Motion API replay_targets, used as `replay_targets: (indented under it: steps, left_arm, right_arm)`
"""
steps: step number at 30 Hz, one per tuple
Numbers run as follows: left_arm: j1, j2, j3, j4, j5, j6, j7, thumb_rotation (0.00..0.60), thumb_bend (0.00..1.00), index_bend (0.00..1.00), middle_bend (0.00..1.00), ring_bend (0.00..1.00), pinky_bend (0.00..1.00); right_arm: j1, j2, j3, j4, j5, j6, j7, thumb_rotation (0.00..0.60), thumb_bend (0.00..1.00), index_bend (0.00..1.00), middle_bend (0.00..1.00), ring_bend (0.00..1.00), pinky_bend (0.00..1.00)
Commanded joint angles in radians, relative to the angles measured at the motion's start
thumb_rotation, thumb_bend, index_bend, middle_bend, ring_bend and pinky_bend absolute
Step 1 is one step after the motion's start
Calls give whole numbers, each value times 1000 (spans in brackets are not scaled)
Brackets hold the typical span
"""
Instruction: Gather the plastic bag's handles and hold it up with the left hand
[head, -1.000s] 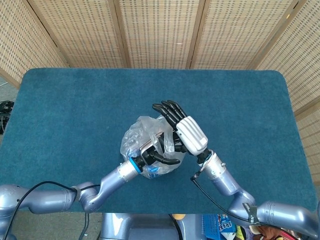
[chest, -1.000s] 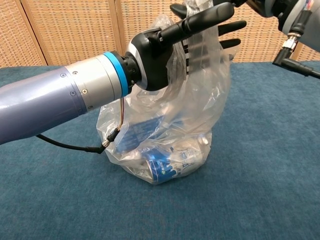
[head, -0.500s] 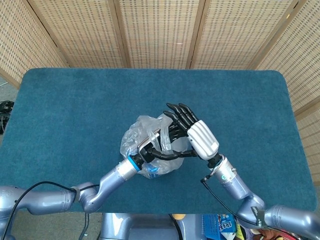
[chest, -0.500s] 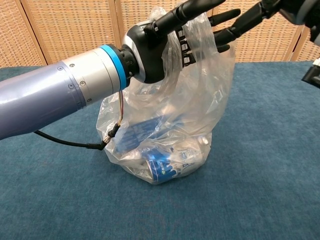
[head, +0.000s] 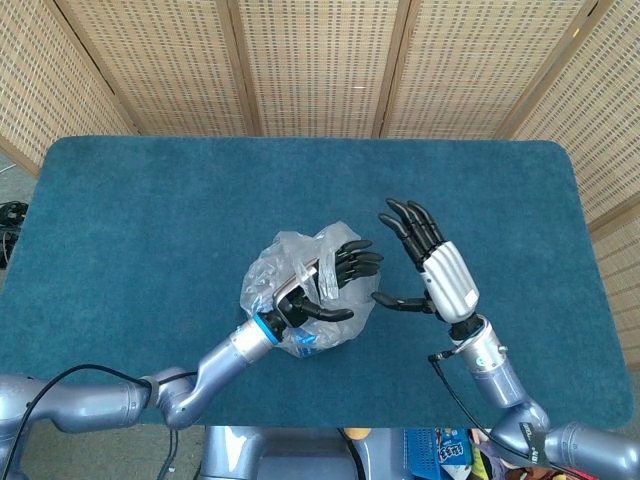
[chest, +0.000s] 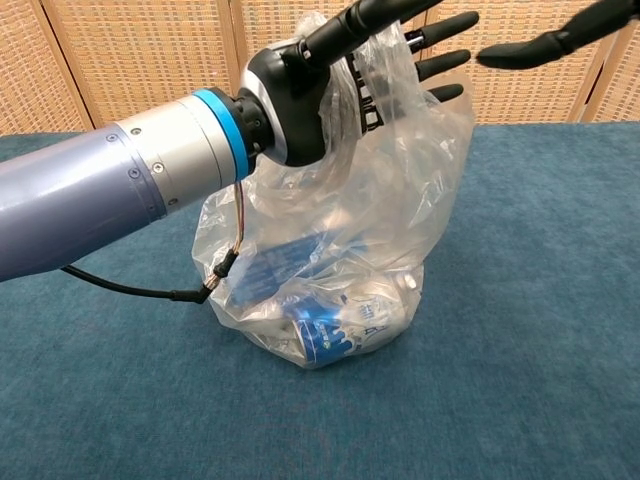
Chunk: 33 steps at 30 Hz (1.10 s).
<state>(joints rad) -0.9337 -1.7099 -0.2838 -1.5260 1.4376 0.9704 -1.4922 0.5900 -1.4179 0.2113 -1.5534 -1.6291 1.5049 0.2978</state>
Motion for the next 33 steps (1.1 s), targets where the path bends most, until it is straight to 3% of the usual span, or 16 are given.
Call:
replay_targets:
  steps: [1, 9, 15, 20, 24, 33]
  left_arm:
    - [10, 8, -3, -14, 5, 10, -26, 600, 0, 146, 204, 169, 117]
    - [26, 39, -22, -44, 18, 36, -60, 600, 0, 152, 209, 173, 128]
    - [27, 64, -40, -77, 22, 40, -74, 600, 0, 166, 223, 183, 129]
    - [22, 94, -50, -103, 64, 57, -140, 594, 1, 244, 307, 236, 127]
    - [31, 120, -67, -127, 71, 91, -155, 584, 2, 281, 355, 269, 124]
    - [56, 171, -71, -186, 78, 138, -160, 590, 8, 337, 484, 380, 164]
  right_arm:
    - [-32, 9, -4, 49, -2, 40, 38, 600, 0, 0, 0, 0, 0]
    - [-106, 33, -32, 189, 9, 99, 139, 600, 0, 0, 0, 0, 0]
    - [-130, 48, -68, 325, 20, 60, 179, 600, 0, 0, 0, 0, 0]
    - [-160, 59, -121, 435, 25, 4, 174, 600, 0, 0, 0, 0, 0]
    - [-201, 84, -167, 443, 46, -48, 147, 600, 0, 0, 0, 0, 0]
    - [-254, 109, -180, 376, 73, -52, 105, 600, 0, 0, 0, 0, 0]
